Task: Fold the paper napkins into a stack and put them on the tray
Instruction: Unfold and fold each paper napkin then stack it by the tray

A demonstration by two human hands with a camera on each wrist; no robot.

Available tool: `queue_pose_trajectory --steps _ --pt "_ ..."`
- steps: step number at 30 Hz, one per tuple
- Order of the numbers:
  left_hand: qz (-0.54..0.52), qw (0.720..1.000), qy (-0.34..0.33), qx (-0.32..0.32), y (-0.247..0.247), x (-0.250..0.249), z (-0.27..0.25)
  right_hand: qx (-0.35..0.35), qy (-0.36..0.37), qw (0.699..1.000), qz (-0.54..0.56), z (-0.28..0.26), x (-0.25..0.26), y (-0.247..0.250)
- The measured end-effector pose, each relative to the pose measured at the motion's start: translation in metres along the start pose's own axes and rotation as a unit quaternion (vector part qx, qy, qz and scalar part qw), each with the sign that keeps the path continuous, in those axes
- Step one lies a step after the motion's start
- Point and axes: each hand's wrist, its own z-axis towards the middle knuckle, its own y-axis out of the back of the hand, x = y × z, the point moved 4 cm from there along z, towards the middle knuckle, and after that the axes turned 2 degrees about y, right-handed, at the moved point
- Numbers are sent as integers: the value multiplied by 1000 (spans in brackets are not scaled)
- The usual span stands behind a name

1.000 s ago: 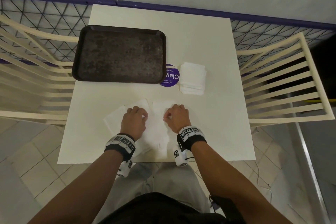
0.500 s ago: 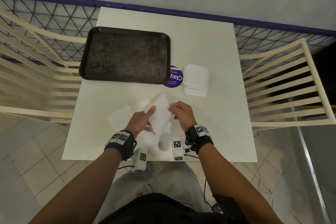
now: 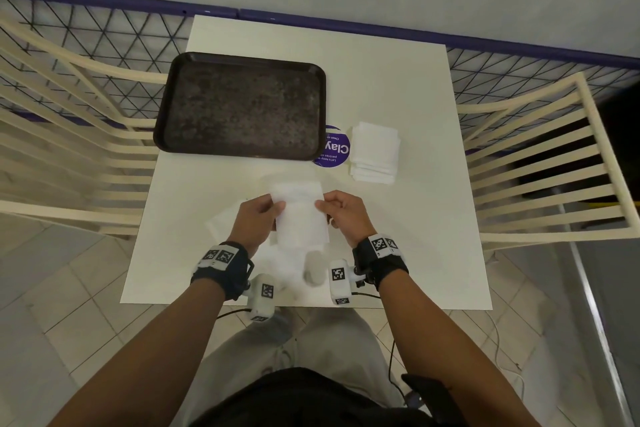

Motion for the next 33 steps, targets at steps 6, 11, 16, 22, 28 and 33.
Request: queue_pose_trajectory --steps 6,11,16,22,28,33 --pt "-19 999 -21 -27 3 -5 1 3 -16 999 28 -1 -2 -1" --pt "-44 998 -28 -28 1 -11 -3 18 4 999 48 -4 7 -1" --pt "-79 996 -20 -30 -2 -19 -9 20 3 999 51 -3 12 -5" --pt "-68 997 -14 -22 3 -22 -8 28 -38 998 41 -3 6 -12" --pt "-70 997 -22 -29 9 -20 -7 13 -82 996 44 0 6 -9" --pt "-28 998 -30 -53 10 -17 -5 6 -64 998 25 3 5 -9"
